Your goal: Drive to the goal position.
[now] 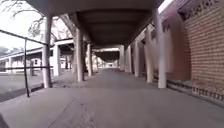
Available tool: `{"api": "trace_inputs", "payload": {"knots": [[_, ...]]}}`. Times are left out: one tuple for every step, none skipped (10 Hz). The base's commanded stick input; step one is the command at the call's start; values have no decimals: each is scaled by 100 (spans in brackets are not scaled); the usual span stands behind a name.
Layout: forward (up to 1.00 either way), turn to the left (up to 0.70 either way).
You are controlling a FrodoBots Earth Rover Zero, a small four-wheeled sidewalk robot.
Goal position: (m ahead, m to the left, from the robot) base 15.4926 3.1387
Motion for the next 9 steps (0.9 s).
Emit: {"api": "trace_inputs", "payload": {"knots": [[70, 0], [70, 0], [70, 0], [70, 0], [70, 0], [70, 0], [70, 0], [70, 0], [70, 0]]}}
